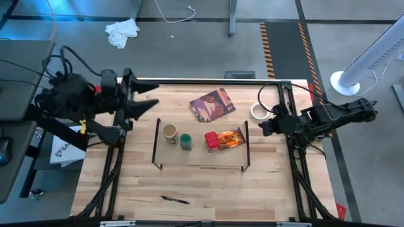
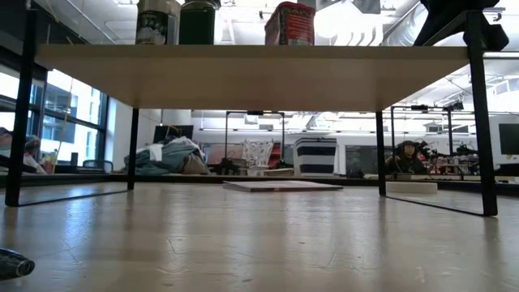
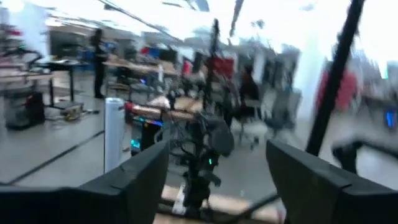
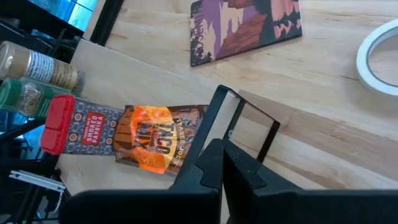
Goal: Shelf spices
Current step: Remove the brown seasoning bottle from the shelf
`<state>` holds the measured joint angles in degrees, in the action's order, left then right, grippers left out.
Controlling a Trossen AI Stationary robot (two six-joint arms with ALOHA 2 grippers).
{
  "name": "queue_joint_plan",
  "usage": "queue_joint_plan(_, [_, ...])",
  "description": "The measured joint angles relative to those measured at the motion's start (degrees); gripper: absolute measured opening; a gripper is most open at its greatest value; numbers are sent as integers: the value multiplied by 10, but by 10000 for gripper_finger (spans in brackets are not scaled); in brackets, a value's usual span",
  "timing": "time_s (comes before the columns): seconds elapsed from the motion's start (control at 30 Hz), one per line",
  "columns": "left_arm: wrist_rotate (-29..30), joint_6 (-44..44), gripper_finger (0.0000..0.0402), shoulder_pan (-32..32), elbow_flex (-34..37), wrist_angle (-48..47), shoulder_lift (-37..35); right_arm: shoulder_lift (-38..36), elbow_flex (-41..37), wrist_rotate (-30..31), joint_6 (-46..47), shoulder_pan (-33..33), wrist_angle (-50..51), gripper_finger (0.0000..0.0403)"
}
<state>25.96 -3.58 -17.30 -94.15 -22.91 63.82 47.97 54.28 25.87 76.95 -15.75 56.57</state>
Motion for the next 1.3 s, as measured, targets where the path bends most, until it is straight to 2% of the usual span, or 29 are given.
queue_joint_plan(0.07, [-17, 31, 288, 13, -50, -72, 30, 0, 0, 0, 1, 0, -2, 0])
queue_joint_plan(0.2, [-7, 94, 315, 40, -148, -254, 88, 0, 0, -7, 1, 0, -6, 0])
queue_joint_plan(0.27, [-8, 83, 324, 57, -189, -324, 114, 0, 0, -8, 1, 0, -7, 0])
queue_joint_plan(0.33, [-32, 50, 330, 74, -219, -388, 134, 0, 0, -8, 1, 0, -7, 0])
queue_joint_plan(0.5, [-94, 7, 333, 96, -228, -535, 171, 0, 0, -8, -3, 0, -7, 0])
queue_joint_plan(0.63, [-110, 3, 333, 102, -227, -643, 214, 0, 0, -8, -18, 0, -7, 0])
queue_joint_plan(0.8, [-158, 3, 333, 102, -227, -668, 254, 0, 0, -8, -39, 0, -7, 0])
queue_joint_plan(0.97, [-198, 2, 333, 102, -212, -670, 261, 0, 0, -9, -55, 0, -7, 0])
queue_joint_plan(1.1, [-208, -2, 333, 102, -164, -667, 246, 0, 0, -9, -72, 0, -7, 0])
queue_joint_plan(1.3, [-180, 12, 333, 102, -84, -628, 233, 0, 0, -8, -80, 0, -7, 0])
